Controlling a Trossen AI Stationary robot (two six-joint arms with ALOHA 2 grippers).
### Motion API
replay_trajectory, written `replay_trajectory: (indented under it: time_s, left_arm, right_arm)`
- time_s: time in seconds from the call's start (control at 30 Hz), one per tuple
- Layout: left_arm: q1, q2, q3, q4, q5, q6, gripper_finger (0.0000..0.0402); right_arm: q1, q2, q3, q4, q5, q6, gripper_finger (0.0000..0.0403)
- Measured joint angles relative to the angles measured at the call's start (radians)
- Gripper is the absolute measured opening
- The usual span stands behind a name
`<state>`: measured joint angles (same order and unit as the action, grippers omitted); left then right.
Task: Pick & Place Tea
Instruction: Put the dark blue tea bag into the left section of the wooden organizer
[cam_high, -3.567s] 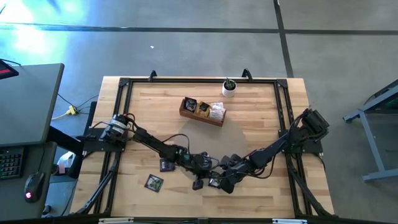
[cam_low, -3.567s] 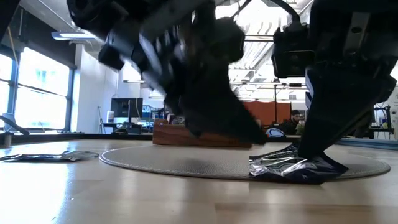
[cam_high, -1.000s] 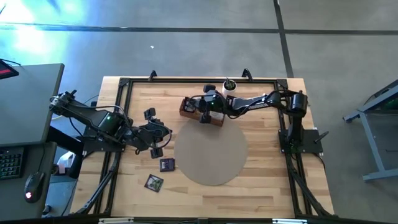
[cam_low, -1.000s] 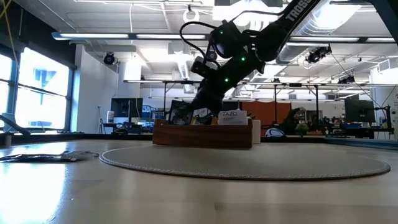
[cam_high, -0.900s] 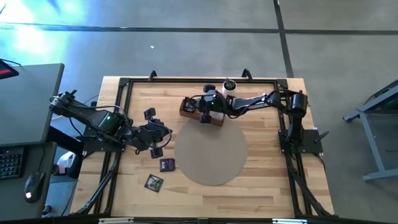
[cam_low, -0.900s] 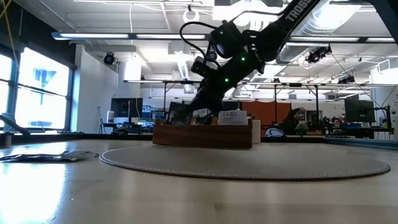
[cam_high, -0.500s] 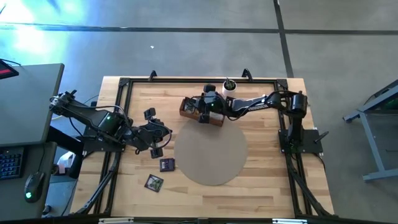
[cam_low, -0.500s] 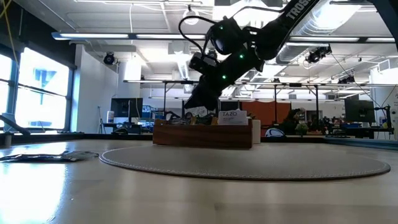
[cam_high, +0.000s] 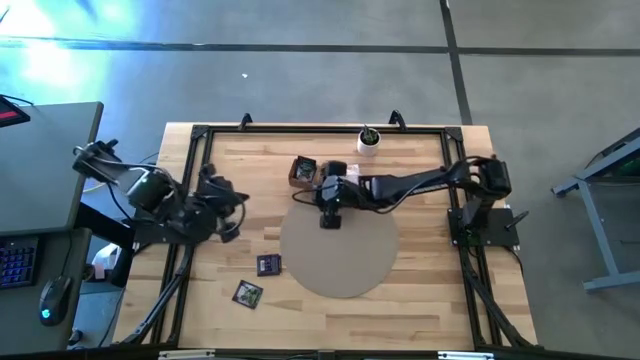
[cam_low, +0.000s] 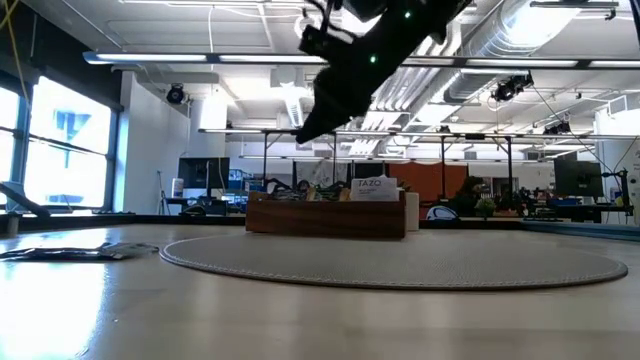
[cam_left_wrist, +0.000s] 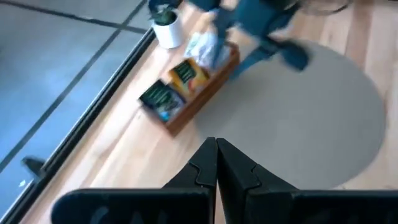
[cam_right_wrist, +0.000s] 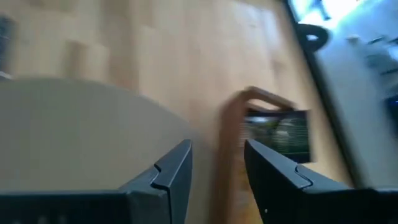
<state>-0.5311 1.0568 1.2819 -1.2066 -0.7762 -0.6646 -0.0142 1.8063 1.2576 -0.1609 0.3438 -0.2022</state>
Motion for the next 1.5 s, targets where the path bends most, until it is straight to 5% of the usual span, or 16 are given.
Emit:
replay_trajectory:
  time_s: [0.2, 0.57, 0.87, 1.23, 1.5]
  left_arm:
    - [-0.108, -0.023, -0.039, -0.118, 0.004, -0.149, 0.0001]
    - [-0.182, 0.045, -0.354, 0.258, 0.179, -0.214, 0.0001]
    - [-0.183, 0.183, -0.41, 0.387, 0.407, -0.222, 0.0001]
    - [-0.182, 0.272, -0.41, 0.43, 0.51, -0.257, 0.0001]
    - [-0.182, 0.272, -0.41, 0.369, 0.624, -0.464, 0.0001]
  right_arm:
    - [0.07, 0.003, -0.015, -0.008, -0.127, 0.151, 0.0138]
    - [0.216, 0.005, -0.108, 0.062, -0.138, 0.339, 0.0138]
    - [0.273, 0.006, -0.145, 0.257, -0.138, 0.221, 0.014]
    - [0.249, 0.006, -0.144, 0.427, -0.173, 0.135, 0.014]
    - [0.217, 0.006, -0.144, 0.465, -0.217, 0.061, 0.014]
